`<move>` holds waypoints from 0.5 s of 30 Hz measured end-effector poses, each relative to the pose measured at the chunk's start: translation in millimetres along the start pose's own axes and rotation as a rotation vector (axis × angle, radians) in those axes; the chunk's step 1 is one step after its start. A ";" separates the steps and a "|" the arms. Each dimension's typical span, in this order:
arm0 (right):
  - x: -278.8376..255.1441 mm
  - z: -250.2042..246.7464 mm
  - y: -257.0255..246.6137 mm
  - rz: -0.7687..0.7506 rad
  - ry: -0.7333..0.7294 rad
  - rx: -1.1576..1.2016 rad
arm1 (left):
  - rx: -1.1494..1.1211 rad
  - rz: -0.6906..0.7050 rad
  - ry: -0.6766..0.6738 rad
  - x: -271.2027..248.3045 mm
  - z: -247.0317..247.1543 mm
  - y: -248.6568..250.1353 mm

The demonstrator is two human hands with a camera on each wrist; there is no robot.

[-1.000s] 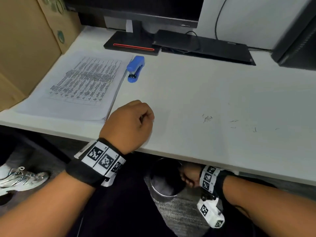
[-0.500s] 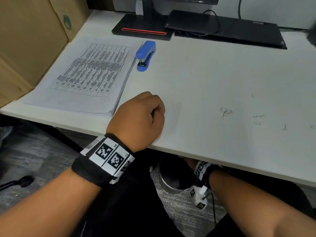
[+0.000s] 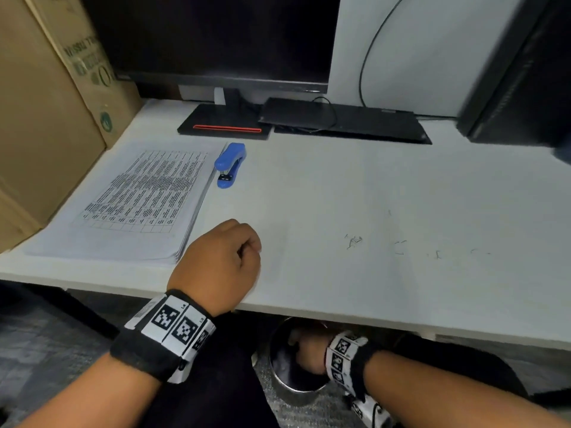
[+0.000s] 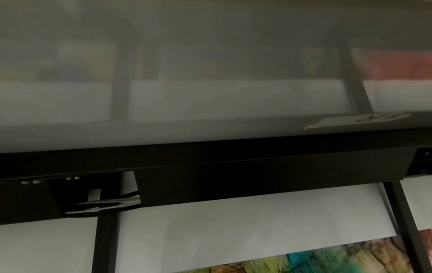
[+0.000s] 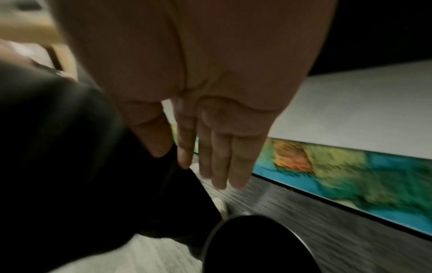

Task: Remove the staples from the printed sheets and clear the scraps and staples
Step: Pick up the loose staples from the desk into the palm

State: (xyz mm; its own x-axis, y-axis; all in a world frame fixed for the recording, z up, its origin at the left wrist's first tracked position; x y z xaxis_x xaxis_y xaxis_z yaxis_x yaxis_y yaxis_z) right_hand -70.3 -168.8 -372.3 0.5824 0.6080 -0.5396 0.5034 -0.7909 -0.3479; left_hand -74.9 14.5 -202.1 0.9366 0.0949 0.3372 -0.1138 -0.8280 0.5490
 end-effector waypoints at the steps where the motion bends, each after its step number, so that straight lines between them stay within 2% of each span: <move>1: -14.3 -8.0 -11.0 -0.028 -0.050 -0.001 | 0.003 0.006 -0.005 0.0 -0.5 0.5; 5: -87.6 -46.0 -40.8 -0.175 -0.180 0.111 | 0.050 0.069 -0.034 -2.2 -2.3 2.9; 9: -173.1 -111.0 -41.4 -0.241 -0.133 0.320 | 0.161 0.065 -0.119 -2.2 -2.6 7.1; 10: -192.5 -127.4 -34.1 -0.209 -0.078 0.344 | 0.217 0.033 -0.184 -3.0 -1.2 11.0; 12: -220.2 -150.8 -2.8 -0.116 0.126 0.410 | 0.341 -0.048 -0.402 -8.0 5.3 24.3; 14: -236.7 -166.7 41.6 0.045 0.357 0.295 | 0.437 -0.070 -0.591 -12.6 11.7 43.8; 15: -241.5 -172.3 64.3 0.148 0.427 0.192 | 0.456 -0.061 -0.646 -13.6 12.6 56.1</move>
State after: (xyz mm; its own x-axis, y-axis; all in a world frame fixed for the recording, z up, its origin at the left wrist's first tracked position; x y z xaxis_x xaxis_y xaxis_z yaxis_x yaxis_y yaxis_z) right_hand -68.7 -354.5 -132.3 0.8686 0.4306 -0.2451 0.2922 -0.8447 -0.4485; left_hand -89.8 -40.2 -185.4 0.9595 -0.0768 -0.2710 -0.0404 -0.9897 0.1374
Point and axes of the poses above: each hand's wrist, its own x-axis towards the middle knuckle, its own z-axis out of the palm, y = z × x, the point moved 2 cm from there along x, towards the middle knuckle, and after that the axes turned 5 degrees about -z, right-handed, at the moved point
